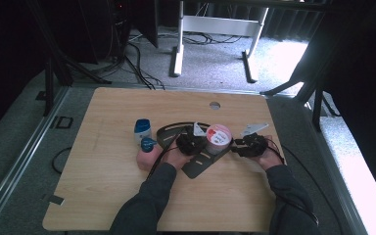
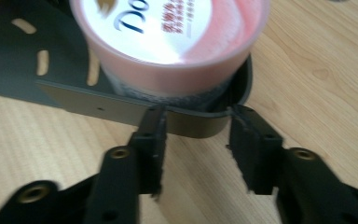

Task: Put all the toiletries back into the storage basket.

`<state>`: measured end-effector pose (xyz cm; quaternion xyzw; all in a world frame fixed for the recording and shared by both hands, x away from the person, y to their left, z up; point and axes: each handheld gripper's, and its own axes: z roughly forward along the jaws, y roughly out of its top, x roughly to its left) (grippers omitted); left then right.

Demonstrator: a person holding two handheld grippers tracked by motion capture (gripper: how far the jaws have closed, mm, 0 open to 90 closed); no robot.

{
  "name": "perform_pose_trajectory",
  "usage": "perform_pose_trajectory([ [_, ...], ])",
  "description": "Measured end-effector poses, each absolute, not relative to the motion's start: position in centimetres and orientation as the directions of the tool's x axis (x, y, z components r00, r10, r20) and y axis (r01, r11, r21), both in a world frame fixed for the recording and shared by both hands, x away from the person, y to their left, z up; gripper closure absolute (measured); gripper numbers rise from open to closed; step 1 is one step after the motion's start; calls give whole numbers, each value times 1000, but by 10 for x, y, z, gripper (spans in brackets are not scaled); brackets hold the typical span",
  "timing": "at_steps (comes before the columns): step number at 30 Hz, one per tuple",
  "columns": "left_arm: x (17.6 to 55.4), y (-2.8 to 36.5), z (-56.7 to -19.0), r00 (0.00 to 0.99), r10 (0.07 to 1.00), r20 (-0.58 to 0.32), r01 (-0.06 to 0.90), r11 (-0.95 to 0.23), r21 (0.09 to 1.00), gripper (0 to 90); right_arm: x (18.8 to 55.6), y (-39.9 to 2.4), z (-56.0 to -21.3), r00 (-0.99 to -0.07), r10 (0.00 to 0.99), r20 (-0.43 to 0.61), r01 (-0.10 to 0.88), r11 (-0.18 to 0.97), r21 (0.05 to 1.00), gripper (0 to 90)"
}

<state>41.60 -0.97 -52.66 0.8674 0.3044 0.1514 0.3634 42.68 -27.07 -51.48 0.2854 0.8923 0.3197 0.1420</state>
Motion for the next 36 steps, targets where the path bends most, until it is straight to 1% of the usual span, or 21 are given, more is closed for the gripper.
perform_pose_trajectory([
  [4, 419, -13, -527, 745, 665, 54, 438, -548, 712, 860, 431, -274, -515, -785, 617, -58, 436, 616, 656, 703],
  [8, 422, -18, -526, 730, 680, 63, 445, -544, 711, 881, 433, -277, -514, -771, 634, -68, 453, 619, 642, 814],
  [10, 424, -19, -526, 718, 693, 70, 453, -541, 708, 887, 436, -279, -516, -742, 666, -75, 479, 605, 636, 844],
  [16, 426, -21, -528, 700, 712, 65, 474, -530, 703, 882, 447, -274, -523, -689, 721, -80, 535, 580, 614, 845],
  [24, 427, -21, -528, 700, 712, 53, 482, -526, 701, 890, 450, -269, -527, -692, 718, -71, 543, 583, 604, 894],
  [33, 426, -21, -528, 700, 711, 57, 478, -528, 702, 896, 450, -270, -527, -695, 716, -64, 542, 581, 607, 897],
  [34, 425, -21, -528, 696, 716, 61, 481, -527, 701, 889, 450, -270, -527, -695, 717, -63, 543, 580, 607, 895],
  [36, 425, -21, -528, 690, 721, 58, 488, -523, 699, 848, 450, -270, -527, -687, 724, -65, 547, 574, 609, 866],
])
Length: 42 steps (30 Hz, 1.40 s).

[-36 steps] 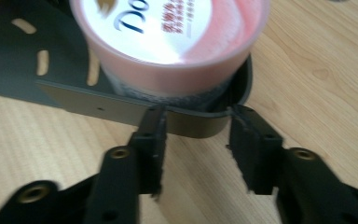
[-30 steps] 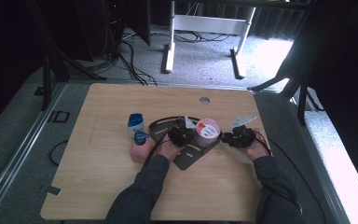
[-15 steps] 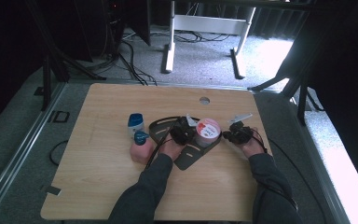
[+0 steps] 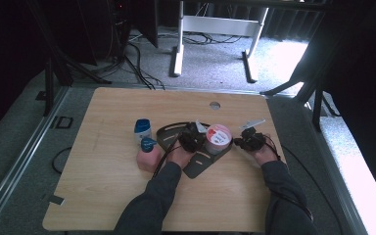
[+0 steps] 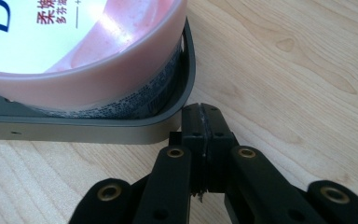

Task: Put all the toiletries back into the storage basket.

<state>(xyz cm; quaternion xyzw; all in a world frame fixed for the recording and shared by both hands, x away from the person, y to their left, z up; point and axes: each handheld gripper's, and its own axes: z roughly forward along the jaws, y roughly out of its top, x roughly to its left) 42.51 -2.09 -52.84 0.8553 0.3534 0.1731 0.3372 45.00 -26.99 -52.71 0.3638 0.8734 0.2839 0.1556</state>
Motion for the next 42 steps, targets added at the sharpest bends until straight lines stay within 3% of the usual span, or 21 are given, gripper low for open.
perform_pose_trajectory([
  [17, 401, -13, -521, 706, 708, -6, 488, -480, 729, 677, 427, -275, -532, -703, 710, -43, 535, 568, 625, 676],
  [42, 371, -3, -507, 703, 711, -2, 483, -477, 734, 609, 378, -269, -540, -704, 707, -72, 500, 565, 656, 499],
])
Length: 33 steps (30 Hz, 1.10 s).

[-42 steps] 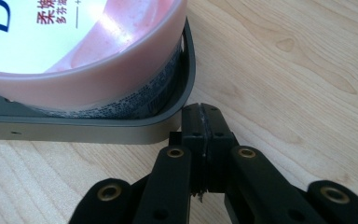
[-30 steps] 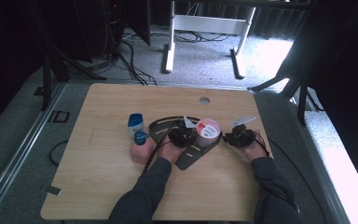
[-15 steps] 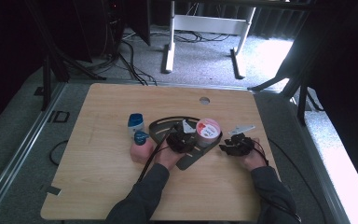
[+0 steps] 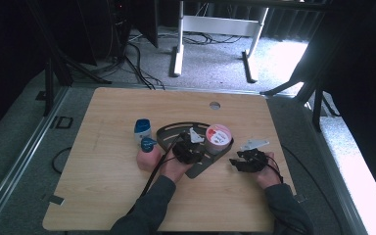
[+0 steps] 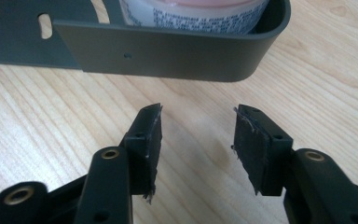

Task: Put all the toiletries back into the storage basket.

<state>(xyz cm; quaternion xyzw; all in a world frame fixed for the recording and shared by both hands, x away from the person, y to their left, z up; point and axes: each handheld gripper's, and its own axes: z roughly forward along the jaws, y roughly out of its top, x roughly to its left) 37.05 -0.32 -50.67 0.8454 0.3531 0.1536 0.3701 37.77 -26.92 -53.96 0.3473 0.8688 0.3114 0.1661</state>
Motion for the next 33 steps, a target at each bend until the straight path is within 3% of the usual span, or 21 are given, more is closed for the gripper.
perform_pose_trajectory([
  [33, 333, 26, -474, 684, 729, -19, 487, -437, 756, 554, 363, -266, -551, -688, 723, -56, 493, 523, 695, 410],
])
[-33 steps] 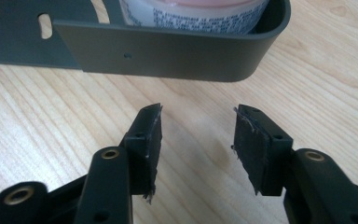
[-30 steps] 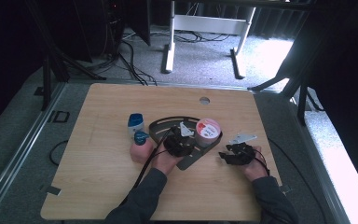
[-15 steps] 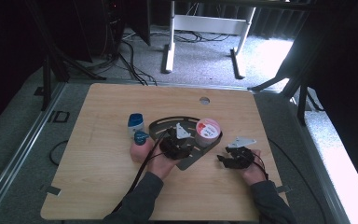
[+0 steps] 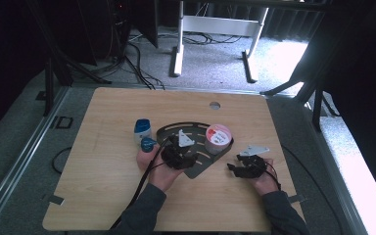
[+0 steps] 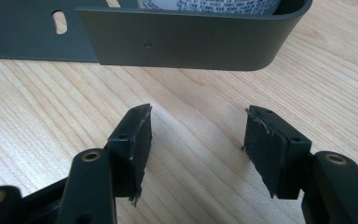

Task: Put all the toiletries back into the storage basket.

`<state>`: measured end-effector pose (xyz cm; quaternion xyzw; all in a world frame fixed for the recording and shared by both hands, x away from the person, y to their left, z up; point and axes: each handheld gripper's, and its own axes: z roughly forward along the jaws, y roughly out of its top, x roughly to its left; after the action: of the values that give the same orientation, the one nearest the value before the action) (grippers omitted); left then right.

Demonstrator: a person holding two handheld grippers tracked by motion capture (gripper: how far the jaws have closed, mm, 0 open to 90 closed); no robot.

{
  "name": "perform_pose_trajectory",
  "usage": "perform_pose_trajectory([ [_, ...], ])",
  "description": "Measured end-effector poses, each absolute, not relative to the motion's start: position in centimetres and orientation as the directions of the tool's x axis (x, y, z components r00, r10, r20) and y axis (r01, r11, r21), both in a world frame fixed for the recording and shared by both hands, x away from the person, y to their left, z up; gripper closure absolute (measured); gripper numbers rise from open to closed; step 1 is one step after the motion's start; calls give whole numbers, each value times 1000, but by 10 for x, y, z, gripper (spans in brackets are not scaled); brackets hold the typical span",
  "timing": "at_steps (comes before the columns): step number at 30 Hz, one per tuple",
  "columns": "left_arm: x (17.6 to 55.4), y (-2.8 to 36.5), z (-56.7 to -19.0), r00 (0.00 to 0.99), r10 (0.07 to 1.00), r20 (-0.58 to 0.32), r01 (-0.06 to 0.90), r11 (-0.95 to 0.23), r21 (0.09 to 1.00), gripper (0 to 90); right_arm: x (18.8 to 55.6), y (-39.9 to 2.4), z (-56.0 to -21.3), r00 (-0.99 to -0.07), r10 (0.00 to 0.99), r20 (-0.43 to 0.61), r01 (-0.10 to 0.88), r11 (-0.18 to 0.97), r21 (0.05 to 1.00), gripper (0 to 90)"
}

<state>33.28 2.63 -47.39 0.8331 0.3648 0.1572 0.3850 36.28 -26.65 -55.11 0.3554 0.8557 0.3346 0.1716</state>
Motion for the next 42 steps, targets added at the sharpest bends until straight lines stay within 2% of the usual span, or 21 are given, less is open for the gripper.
perform_pose_trajectory([
  [19, 301, 45, -456, 673, 739, -32, 490, -412, 768, 544, 363, -272, -555, -678, 735, -9, 509, 479, 715, 378],
  [42, 267, 93, -444, 590, 807, -32, 528, -355, 771, 514, 363, -272, -556, -679, 734, -7, 507, 475, 719, 365],
])
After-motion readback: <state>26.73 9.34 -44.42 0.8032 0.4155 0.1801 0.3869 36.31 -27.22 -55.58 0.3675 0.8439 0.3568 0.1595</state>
